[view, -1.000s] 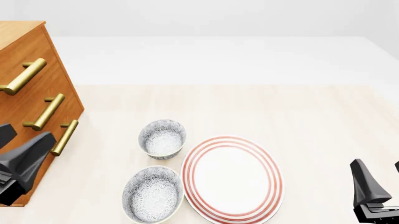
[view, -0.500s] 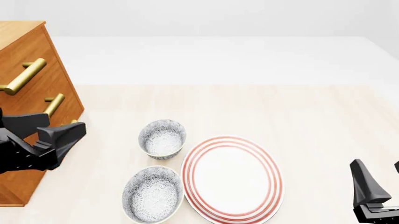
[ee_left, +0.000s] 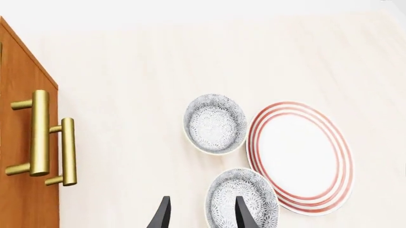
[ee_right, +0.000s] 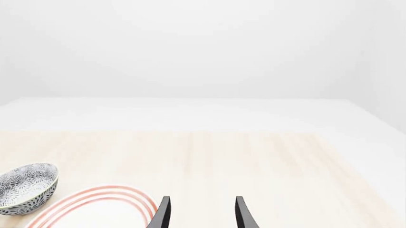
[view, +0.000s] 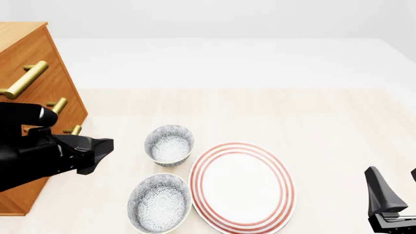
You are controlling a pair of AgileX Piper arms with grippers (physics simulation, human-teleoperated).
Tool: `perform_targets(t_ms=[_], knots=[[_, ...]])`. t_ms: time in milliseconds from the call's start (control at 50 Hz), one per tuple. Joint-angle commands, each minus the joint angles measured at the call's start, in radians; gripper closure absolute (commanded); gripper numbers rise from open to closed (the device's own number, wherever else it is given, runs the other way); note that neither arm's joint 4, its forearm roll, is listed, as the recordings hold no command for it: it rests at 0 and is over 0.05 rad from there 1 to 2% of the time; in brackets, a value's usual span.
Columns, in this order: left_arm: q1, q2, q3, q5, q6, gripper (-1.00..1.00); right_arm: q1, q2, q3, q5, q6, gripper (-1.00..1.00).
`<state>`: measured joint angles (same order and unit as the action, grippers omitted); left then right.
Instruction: Stack the bowl in the middle on the bowl at the back.
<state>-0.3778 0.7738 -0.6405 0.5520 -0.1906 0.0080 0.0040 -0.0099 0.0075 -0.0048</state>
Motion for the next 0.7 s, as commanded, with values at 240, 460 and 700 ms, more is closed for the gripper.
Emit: perform_targets(t_ms=[240, 460, 700], knots=[[-0.022, 0.079, 0.167, -0.164, -0.102, -1.00, 0.000, 0.000, 0.000, 0.003, -0.004, -1.00], [-0.038, 0.113, 0.240, -0.243, -0.114, -1.00, 0.001, 0.002, 0.001, 0.001, -0.006, -1.00], [-0.050, 0.201, 0.297, -0.358, -0.108, -1.00, 0.001, 0.008, 0.002, -0.006, -0.006, -1.00]])
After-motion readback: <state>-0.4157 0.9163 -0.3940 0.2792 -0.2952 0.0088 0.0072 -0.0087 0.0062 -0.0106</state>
